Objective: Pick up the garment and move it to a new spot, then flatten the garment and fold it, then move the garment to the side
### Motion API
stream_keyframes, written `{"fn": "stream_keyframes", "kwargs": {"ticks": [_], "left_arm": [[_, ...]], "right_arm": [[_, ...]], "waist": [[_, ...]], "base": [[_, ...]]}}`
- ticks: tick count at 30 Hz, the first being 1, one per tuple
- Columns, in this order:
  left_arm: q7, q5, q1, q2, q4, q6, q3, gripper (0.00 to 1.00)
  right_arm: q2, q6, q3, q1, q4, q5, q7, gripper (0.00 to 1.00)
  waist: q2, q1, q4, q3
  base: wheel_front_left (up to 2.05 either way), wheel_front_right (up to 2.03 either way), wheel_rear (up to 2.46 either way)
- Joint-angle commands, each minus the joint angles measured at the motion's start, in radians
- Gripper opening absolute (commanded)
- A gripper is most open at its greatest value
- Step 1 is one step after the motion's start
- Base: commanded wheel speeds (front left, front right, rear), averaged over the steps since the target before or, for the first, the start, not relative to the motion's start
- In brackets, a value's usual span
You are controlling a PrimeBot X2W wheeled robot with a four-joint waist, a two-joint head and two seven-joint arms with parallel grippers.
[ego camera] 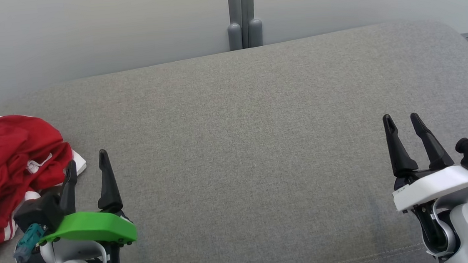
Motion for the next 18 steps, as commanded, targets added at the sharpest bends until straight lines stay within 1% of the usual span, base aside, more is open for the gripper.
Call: {"fn": "stream_keyframes", "kwargs": {"ticks": [1, 4, 9, 18], "left_arm": [[-0.013, 0.045, -0.001, 0.012, 0.002, 0.006, -0.007, 1.00], [-0.020, 0.076, 0.003, 0.014, 0.008, 0.011, -0.014, 1.00], [-0.034, 0.120, 0.012, 0.011, 0.017, 0.006, -0.035, 1.00], [-0.038, 0.154, 0.033, -0.003, 0.032, -0.003, -0.049, 1.00]], "right_arm": [[0.003, 0.000, -0.013, 0.003, -0.009, -0.055, 0.002, 1.00], [0.005, 0.000, -0.013, 0.007, -0.003, -0.091, 0.005, 1.00], [0.008, 0.000, -0.017, 0.010, 0.006, -0.146, 0.011, 1.00], [0.027, 0.000, -0.030, 0.016, 0.014, -0.220, 0.012, 1.00]], "waist": [[0.0000, 0.0000, 0.000, 0.000], [0.0000, 0.0000, 0.000, -0.001], [0.0000, 0.0000, 0.001, -0.004], [0.0000, 0.0000, 0.001, -0.006]], "base": [[0.00, 0.00, 0.00], [0.00, 0.00, 0.00], [0.00, 0.00, 0.00], [0.00, 0.00, 0.00]]}}
